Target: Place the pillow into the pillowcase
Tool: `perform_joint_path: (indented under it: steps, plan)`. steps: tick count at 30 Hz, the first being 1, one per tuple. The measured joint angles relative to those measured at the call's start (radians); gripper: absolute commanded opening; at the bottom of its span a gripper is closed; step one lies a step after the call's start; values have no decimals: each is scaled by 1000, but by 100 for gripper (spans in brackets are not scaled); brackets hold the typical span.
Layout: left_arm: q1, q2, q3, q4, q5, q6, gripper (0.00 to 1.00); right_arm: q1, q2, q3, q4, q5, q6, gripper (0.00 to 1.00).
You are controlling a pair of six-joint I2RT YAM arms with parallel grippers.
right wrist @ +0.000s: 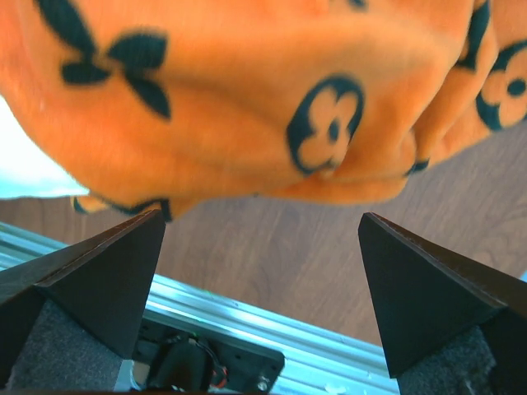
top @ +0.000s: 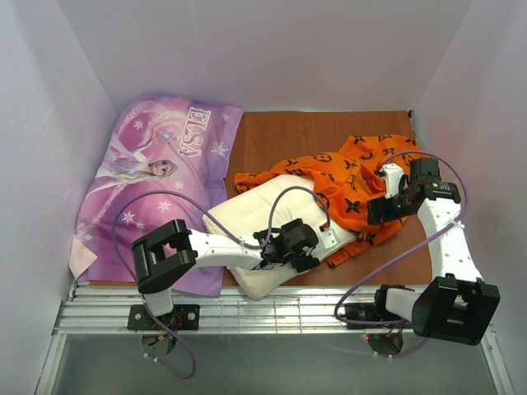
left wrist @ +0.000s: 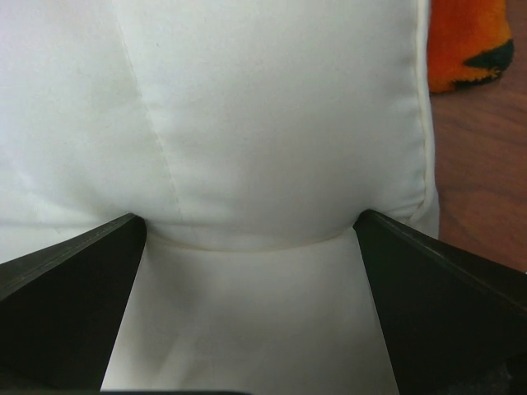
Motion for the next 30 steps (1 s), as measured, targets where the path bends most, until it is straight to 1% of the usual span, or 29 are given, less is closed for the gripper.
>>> perform_joint_path:
  steps: [3,5,10,12,15,19,21,24,25,26,28,29,30]
  plan:
    - [9,23,33,0,17,-26,98,-10,-3,0,-31,6,-40,90]
    - [16,8,35,-12,61,-24,98,-10,-3,0,-45,6,-58,90]
    - [30,-103,27,-89,168,-24,98,-11,5,0,-55,0,-81,89]
    - [20,-134,30,-121,197,-29,98,-11,13,0,-55,-3,-84,89]
    - [-18,-141,37,-151,204,-42,98,-11,23,0,-56,-6,-84,90]
    - [-76,-120,38,-168,188,-61,98,-13,24,0,-57,-6,-83,90]
    - [-92,-68,54,-164,124,-73,98,-14,24,0,-58,-6,-83,90]
    - [-82,47,91,-151,24,-88,98,-16,24,-3,-59,-6,-83,90]
    - [-72,92,105,-145,-2,-95,83,-16,26,-5,-60,-6,-83,90]
    - [-58,117,118,-139,-14,-113,73,-17,28,-6,-60,-6,-83,90]
    - [-12,134,154,-142,-16,-145,48,-19,39,-12,-58,-9,-82,89]
    - [22,138,171,-144,6,-168,22,-21,48,-17,-55,-11,-80,88]
    - [61,142,188,-145,37,-190,10,-24,60,-22,-51,-14,-76,87]
